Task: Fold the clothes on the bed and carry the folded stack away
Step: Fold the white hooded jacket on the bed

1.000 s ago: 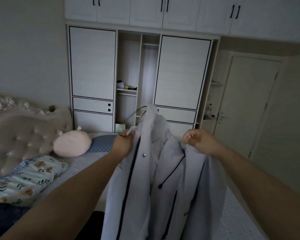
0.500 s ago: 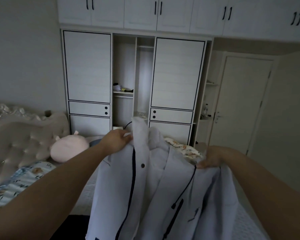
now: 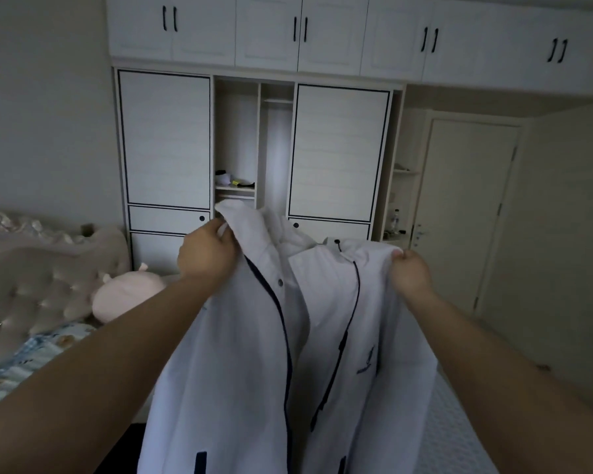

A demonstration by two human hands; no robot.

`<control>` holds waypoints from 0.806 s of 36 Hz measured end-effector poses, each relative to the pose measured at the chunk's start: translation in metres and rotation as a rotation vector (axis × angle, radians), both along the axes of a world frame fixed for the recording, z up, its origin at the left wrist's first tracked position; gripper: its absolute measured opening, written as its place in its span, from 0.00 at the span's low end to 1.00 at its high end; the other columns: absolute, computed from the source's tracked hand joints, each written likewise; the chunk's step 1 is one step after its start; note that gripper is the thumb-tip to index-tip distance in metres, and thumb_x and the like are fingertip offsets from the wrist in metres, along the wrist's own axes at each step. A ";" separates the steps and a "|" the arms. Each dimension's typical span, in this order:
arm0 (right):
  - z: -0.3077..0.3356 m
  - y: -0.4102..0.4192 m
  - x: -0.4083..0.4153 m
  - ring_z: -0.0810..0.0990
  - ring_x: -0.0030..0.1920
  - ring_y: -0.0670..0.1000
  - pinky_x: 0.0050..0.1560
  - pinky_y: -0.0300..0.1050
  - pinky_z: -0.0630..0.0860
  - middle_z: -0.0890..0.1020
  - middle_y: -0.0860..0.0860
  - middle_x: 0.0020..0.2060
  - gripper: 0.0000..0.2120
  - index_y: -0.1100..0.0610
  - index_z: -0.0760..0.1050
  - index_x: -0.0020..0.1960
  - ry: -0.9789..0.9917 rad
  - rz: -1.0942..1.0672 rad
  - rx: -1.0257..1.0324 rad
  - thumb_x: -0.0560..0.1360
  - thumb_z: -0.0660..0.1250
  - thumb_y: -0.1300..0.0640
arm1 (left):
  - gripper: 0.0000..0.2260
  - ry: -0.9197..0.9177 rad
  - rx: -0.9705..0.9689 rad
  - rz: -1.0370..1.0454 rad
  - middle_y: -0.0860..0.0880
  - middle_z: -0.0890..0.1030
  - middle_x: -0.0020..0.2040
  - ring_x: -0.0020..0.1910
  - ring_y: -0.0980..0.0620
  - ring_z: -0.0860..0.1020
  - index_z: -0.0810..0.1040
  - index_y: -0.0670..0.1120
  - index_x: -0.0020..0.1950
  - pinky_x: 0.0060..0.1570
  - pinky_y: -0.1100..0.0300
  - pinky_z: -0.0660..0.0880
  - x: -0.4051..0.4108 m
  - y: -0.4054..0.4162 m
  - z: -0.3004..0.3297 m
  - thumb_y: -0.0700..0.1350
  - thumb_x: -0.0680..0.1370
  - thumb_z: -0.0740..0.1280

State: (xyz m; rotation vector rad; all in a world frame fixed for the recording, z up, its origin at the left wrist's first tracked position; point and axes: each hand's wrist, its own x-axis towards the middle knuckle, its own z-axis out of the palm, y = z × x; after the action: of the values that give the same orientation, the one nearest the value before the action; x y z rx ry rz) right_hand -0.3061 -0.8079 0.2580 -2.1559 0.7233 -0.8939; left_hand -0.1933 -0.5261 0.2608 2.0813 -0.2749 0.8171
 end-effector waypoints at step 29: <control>-0.101 -0.045 -0.051 0.75 0.60 0.57 0.56 0.44 0.70 0.76 0.59 0.61 0.19 0.62 0.74 0.63 0.591 0.213 -0.446 0.82 0.53 0.51 | 0.09 0.013 0.814 -0.087 0.41 0.81 0.49 0.48 0.44 0.80 0.80 0.43 0.51 0.33 0.59 0.68 -0.047 0.012 -0.096 0.46 0.79 0.63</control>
State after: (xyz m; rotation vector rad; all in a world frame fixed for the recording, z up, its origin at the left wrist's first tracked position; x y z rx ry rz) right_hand -0.3571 -0.8530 0.1572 -2.8826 0.5799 -0.3106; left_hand -0.2400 -0.5145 0.1649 2.7913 -0.7879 0.6987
